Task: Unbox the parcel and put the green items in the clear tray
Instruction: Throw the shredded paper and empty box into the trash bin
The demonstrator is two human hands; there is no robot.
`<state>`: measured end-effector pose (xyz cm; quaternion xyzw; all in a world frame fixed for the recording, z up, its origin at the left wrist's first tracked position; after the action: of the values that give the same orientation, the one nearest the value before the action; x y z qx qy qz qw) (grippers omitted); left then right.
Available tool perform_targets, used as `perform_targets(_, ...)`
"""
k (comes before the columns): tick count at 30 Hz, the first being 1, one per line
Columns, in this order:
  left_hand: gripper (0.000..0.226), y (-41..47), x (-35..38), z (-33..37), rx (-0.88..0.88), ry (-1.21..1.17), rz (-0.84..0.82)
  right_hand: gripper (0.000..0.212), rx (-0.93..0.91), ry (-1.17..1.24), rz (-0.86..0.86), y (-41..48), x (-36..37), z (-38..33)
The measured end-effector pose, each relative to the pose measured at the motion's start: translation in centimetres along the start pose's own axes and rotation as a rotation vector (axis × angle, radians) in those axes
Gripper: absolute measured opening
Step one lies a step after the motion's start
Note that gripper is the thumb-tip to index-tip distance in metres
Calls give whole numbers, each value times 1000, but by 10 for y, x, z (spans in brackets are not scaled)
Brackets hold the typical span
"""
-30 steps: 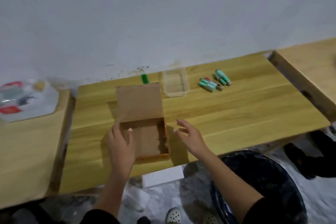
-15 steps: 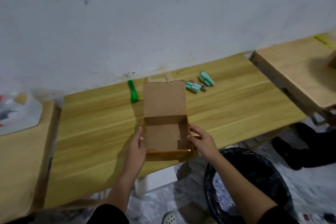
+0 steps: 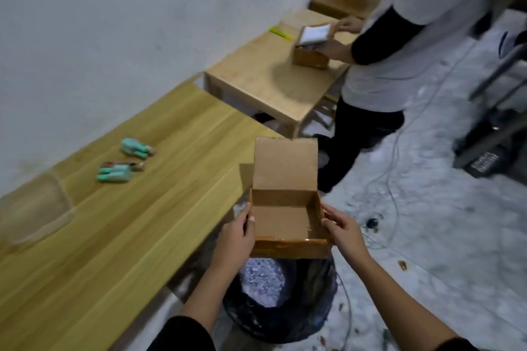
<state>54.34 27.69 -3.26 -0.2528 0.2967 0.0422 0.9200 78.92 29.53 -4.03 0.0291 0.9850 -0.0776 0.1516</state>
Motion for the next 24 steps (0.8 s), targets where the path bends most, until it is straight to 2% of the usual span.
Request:
perform_targets(5,46,19,55,-20,-139,46,-186,33,104,-112,-41,-7,-17,45)
perform_targets(11,52,28,94,-54,-260,195,-390,43,240,-247,-236,-19,-1,98)
perform_targets(16,55,28,95,-66,-235,252,-338,53,317,-348,-361,-36,13,117)
perform_targets(24,54,12,76,-53,-78,280,-343,55,250,-337,-335,-42,34,78)
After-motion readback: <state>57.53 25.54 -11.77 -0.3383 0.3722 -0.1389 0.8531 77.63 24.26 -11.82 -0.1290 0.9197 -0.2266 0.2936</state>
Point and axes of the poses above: each hand's wrist, its own y-axis towards the middle knuckle, its own x-axis out of the palm, z = x × y, the point moved 7 cm from there along y, towards the middle knuckle, and after that the axes turned 13 degrees about -x, right-handed, at the moved point
